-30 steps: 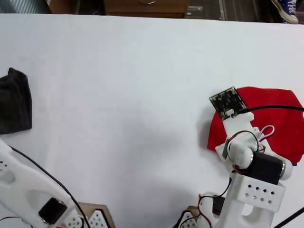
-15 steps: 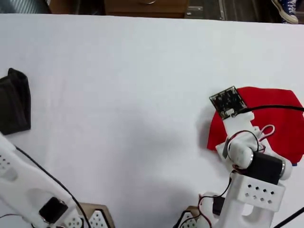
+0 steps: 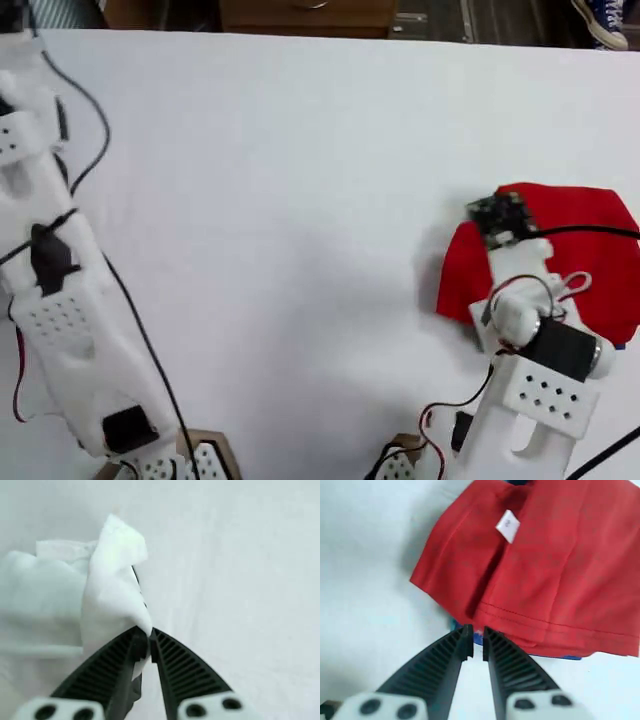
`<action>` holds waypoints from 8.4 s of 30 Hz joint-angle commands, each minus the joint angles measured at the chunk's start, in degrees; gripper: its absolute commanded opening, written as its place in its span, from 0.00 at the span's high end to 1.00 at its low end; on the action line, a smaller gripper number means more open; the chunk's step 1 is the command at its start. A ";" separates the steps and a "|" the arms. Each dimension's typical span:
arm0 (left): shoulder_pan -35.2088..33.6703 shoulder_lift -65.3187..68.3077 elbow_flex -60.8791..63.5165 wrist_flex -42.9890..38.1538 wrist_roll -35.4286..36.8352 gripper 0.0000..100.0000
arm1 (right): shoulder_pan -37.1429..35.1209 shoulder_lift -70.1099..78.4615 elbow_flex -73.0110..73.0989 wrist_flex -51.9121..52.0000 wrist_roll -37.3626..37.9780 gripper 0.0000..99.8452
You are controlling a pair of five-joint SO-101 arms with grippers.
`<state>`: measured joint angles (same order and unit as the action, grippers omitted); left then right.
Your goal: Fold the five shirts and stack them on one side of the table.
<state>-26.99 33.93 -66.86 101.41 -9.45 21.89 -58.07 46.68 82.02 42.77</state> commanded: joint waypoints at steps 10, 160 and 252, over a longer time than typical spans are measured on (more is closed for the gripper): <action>24.97 -33.58 6.02 0.88 0.26 0.98 | 8.22 -0.92 -0.26 -2.51 0.09 0.95; -46.51 -30.68 57.71 -56.00 -24.97 0.90 | -38.20 5.76 14.86 -20.35 -2.81 0.72; -37.10 0.00 28.70 -17.05 -13.98 0.83 | -43.82 49.10 -68.40 15.25 0.09 0.76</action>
<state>-67.25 37.10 -33.80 79.16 -25.71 -19.08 -3.30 -21.19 97.05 44.00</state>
